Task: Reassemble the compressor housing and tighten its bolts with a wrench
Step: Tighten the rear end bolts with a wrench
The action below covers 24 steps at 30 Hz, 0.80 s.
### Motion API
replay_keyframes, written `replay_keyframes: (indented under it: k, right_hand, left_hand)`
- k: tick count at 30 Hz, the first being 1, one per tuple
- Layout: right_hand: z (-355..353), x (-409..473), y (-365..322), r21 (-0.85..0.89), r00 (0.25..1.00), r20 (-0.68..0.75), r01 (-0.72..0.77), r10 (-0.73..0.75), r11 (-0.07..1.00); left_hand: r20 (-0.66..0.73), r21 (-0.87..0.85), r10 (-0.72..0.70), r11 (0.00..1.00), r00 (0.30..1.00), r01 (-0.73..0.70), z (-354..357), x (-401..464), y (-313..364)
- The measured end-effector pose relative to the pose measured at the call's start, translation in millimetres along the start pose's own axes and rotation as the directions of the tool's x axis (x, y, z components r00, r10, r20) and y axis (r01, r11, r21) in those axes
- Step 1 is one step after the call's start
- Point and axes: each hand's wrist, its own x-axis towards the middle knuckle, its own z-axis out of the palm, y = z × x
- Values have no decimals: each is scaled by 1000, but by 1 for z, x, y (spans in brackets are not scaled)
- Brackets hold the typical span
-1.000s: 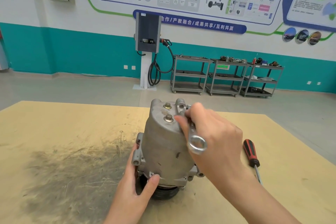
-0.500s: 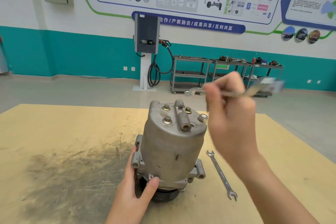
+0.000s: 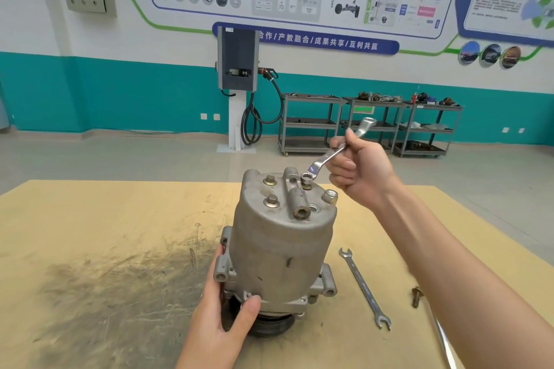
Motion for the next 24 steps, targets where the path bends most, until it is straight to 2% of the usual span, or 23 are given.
replay_keyframes:
  k: [4, 8, 11, 12, 14, 17, 20, 22, 24]
  right_hand:
    - [4, 13, 3, -3, 996, 22, -88, 88, 996]
    - [-3, 13, 21, 145, 998, 6, -59, 59, 988]
    - [-7, 1, 38, 197, 988, -111, 124, -103, 972]
    - [-7, -5, 43, 169, 968, -170, 215, -186, 962]
    - [-6, -19, 52, 56, 881, -269, 418, -389, 907]
    - [-2, -45, 65, -238, 697, -240, 633, -676, 737]
    - [7, -69, 76, -515, 502, -30, 733, -864, 444]
    - [12, -79, 80, -684, 396, 183, 709, -900, 173]
    - [17, -84, 80, -770, 359, 333, 638, -872, -32]
  left_hand:
    - [6, -16, -10, 1000, 1000, 10, 1, 1, -1]
    - [5, -18, -9, 1000, 1000, 9, 1, 0, -1]
    - [3, -15, 7, 1000, 1000, -7, 1, 0, 0]
    - [4, -23, 9, 1000, 1000, -9, 1, 0, 1]
    - [4, -33, 14, 999, 1000, -14, 1, 0, 2]
    - [1, -27, 23, 999, 1000, -23, 2, -1, 2]
    - [4, -24, 23, 999, 1000, -23, 2, -2, 2]
    - [8, -37, 16, 999, 1000, -15, 2, -2, 4]
    - [5, -45, 9, 999, 1000, -8, 2, -2, 4]
